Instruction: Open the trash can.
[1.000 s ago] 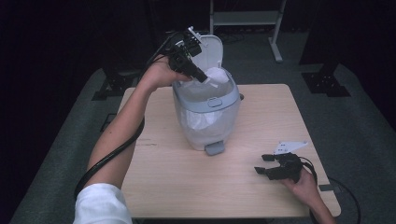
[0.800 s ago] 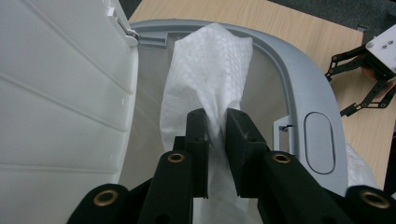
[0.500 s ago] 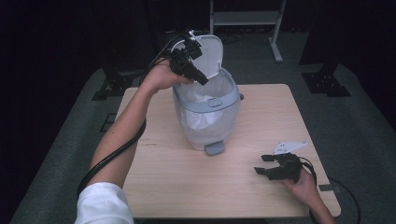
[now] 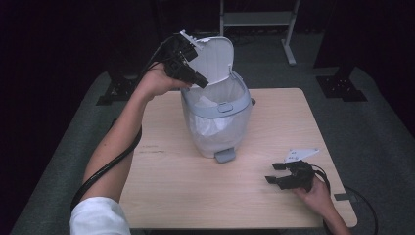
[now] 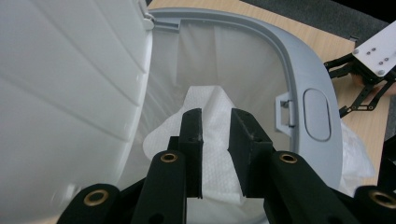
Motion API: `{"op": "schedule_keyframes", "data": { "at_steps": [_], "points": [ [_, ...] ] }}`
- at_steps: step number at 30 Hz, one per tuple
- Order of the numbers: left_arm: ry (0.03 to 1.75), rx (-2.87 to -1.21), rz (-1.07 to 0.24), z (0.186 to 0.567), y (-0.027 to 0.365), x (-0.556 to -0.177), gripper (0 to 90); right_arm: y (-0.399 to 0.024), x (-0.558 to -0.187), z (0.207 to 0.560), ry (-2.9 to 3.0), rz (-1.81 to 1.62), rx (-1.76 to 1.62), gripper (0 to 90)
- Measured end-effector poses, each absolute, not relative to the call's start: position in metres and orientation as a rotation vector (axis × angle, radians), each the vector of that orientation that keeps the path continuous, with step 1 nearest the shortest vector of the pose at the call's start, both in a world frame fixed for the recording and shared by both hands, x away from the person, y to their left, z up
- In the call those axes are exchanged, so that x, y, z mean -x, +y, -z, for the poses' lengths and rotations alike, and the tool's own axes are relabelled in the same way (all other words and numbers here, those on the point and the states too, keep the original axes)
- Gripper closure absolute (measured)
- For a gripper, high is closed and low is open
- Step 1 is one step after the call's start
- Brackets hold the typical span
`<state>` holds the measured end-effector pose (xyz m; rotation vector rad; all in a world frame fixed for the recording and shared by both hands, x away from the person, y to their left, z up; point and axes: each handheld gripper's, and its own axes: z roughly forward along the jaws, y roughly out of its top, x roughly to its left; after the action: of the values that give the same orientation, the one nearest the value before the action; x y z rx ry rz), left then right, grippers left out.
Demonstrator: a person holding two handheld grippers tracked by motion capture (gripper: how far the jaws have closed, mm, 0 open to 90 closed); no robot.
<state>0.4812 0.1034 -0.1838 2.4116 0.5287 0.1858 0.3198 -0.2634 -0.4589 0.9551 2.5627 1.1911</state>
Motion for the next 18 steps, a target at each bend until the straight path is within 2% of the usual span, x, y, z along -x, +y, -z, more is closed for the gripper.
{"op": "schedule_keyframes", "data": {
  "at_steps": [8, 18],
  "points": [
    [0.551, -2.386, -0.202, 0.183, 0.128, -0.478, 75.9, -0.264, -0.321, 0.459, 2.558, -1.188, -0.96, 35.6],
    [0.593, -2.35, -0.197, 0.189, 0.154, -0.48, 82.3, -0.265, -0.321, 0.461, 2.559, -1.184, -0.983, 35.1]
  ]
}}
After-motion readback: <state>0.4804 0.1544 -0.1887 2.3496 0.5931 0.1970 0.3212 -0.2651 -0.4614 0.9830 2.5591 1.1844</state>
